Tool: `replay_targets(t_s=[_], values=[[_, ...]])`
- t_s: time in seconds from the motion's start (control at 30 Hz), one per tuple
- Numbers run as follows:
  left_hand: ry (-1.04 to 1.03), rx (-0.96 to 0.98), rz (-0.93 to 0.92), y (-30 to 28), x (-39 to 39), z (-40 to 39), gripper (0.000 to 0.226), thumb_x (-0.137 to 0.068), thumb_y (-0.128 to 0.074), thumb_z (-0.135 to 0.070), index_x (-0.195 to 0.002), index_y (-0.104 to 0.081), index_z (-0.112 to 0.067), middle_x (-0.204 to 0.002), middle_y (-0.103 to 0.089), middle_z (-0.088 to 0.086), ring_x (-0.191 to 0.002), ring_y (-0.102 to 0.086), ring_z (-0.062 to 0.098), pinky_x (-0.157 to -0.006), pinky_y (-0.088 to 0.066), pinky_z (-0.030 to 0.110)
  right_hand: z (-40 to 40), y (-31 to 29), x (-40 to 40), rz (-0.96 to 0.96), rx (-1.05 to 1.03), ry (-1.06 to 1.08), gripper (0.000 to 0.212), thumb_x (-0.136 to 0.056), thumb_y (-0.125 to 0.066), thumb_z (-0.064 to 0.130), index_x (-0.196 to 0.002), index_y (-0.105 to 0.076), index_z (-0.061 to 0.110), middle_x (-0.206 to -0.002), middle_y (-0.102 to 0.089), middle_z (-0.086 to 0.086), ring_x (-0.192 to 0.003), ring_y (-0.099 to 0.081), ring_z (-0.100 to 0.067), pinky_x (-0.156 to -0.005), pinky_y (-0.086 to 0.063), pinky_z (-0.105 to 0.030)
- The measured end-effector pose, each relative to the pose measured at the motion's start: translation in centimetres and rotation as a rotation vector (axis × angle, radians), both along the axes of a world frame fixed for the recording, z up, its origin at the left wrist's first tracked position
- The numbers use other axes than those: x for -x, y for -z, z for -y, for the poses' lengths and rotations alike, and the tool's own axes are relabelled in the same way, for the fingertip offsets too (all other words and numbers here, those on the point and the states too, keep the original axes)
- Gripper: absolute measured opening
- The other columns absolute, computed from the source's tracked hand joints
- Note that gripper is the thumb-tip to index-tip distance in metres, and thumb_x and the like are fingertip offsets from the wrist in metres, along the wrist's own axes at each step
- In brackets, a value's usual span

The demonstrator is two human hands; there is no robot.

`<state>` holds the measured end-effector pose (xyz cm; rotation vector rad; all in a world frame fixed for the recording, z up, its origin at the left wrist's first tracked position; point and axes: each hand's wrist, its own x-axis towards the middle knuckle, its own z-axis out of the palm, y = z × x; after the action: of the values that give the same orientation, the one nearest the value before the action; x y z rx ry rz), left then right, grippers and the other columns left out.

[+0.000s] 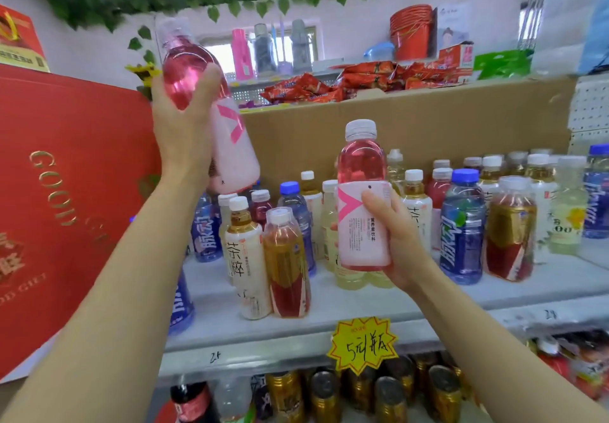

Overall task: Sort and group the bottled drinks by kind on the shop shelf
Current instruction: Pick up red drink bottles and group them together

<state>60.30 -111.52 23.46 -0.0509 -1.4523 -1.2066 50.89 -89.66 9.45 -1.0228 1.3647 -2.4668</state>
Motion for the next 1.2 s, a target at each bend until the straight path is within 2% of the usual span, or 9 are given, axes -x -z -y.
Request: replay_targets(t_s=[0.23, 0.33, 0.5, 0.63, 0.73, 0.9, 1.0, 1.1, 1.2], values=[[0.499, -0.154, 0.195, 8.3, 2.0, -10.0, 0.036, -0.09, -0.069, -0.046, -0.115, -0.056, -0.022, -0.094, -0.068, 0.004, -0.076, -0.069, 0.017, -0.073, -0.06, 0.038, -4.5, 2.1, -1.6, 0.083, 0.08, 0.044, 0.108, -0.053, -0.09, 0.054, -0.137, -0.046, 0.003, -0.108, -0.062, -0.021, -0.089, -0.066, -0.034, -0.071, -0.058, -0.043], [0.628, -0.243, 0.275, 11.4, 3.1, -13.8, 0.049, -0.085, -0.071, -0.049, -0.12, -0.058, -0.018, -0.092, -0.069, 0.004, -0.073, -0.069, 0.016, -0.069, -0.059, 0.038, -8.3, 3.2, -2.1, 0.165, 0.105, 0.046, 0.116, -0.046, -0.093, 0.054, -0.14, -0.046, 0.003, -0.108, -0.064, -0.02, -0.086, -0.068, -0.027, -0.067, -0.057, -0.039], [0.787, -0.266, 0.306, 14.6, 5.1, -21.2, 0.044, -0.074, -0.081, -0.045, -0.105, -0.064, -0.02, -0.082, -0.07, 0.001, -0.068, -0.068, 0.015, -0.062, -0.057, 0.033, -17.1, 4.4, -2.7, 0.252, 0.123, 0.088, 0.107, -0.034, -0.095, 0.054, -0.123, -0.061, 0.006, -0.092, -0.074, -0.012, -0.076, -0.072, -0.022, -0.061, -0.058, -0.034], [0.861, -0.262, 0.402, 16.6, 7.6, -28.8, 0.076, -0.057, -0.089, -0.046, -0.12, -0.063, -0.011, -0.097, -0.071, 0.012, -0.077, -0.069, 0.024, -0.069, -0.059, 0.04, -25.6, 5.3, -2.6, 0.302, 0.125, 0.186, 0.102, -0.033, -0.096, 0.054, -0.118, -0.066, 0.007, -0.094, -0.074, -0.012, -0.077, -0.073, -0.022, -0.061, -0.058, -0.034], [0.916, -0.262, 0.417, 17.7, 9.0, -35.0, 0.088, -0.054, -0.09, -0.044, -0.127, -0.059, -0.007, -0.105, -0.068, 0.019, -0.084, -0.068, 0.029, -0.073, -0.058, 0.045, -32.2, 5.9, -2.5, 0.284, 0.121, 0.227, 0.096, -0.037, -0.097, 0.05, -0.117, -0.067, 0.006, -0.097, -0.074, -0.013, -0.081, -0.073, -0.023, -0.064, -0.059, -0.037], [0.992, -0.279, 0.401, 19.6, 11.2, -43.9, 0.077, -0.059, -0.089, -0.042, -0.124, -0.06, -0.012, -0.106, -0.068, 0.019, -0.091, -0.066, 0.035, -0.079, -0.057, 0.05, -41.4, 6.8, -2.0, 0.294, 0.089, 0.301, 0.093, -0.054, -0.091, 0.046, -0.128, -0.061, -0.001, -0.109, -0.068, -0.02, -0.091, -0.067, -0.031, -0.082, -0.057, -0.045], [1.026, -0.267, 0.396, 19.9, 12.5, -48.6, 0.068, -0.061, -0.086, -0.039, -0.12, -0.061, -0.014, -0.099, -0.069, 0.014, -0.086, -0.067, 0.032, -0.078, -0.057, 0.049, -45.5, 7.4, -1.3, 0.333, 0.069, 0.369, 0.076, -0.075, -0.074, 0.044, -0.133, -0.055, -0.002, -0.104, -0.066, -0.02, -0.086, -0.067, -0.03, -0.075, -0.057, -0.043], [1.072, -0.252, 0.402, 19.8, 14.6, -52.6, 0.074, -0.062, -0.086, -0.037, -0.124, -0.057, -0.009, -0.098, -0.067, 0.014, -0.086, -0.066, 0.033, -0.078, -0.056, 0.05, -48.5, 8.0, 0.4, 0.284, 0.006, 0.516, 0.097, -0.061, -0.084, 0.055, -0.132, -0.051, -0.002, -0.098, -0.065, -0.018, -0.08, -0.067, -0.028, -0.067, -0.058, -0.04], [1.079, -0.229, 0.425, 19.9, 17.2, -56.1, 0.076, -0.06, -0.087, -0.04, -0.123, -0.057, -0.012, -0.106, -0.067, 0.021, -0.091, -0.067, 0.039, -0.083, -0.058, 0.055, -51.0, 8.6, 2.8, 0.264, -0.002, 0.576, 0.108, -0.052, -0.089, 0.061, -0.13, -0.05, -0.002, -0.102, -0.063, -0.022, -0.084, -0.067, -0.033, -0.07, -0.057, -0.044]])
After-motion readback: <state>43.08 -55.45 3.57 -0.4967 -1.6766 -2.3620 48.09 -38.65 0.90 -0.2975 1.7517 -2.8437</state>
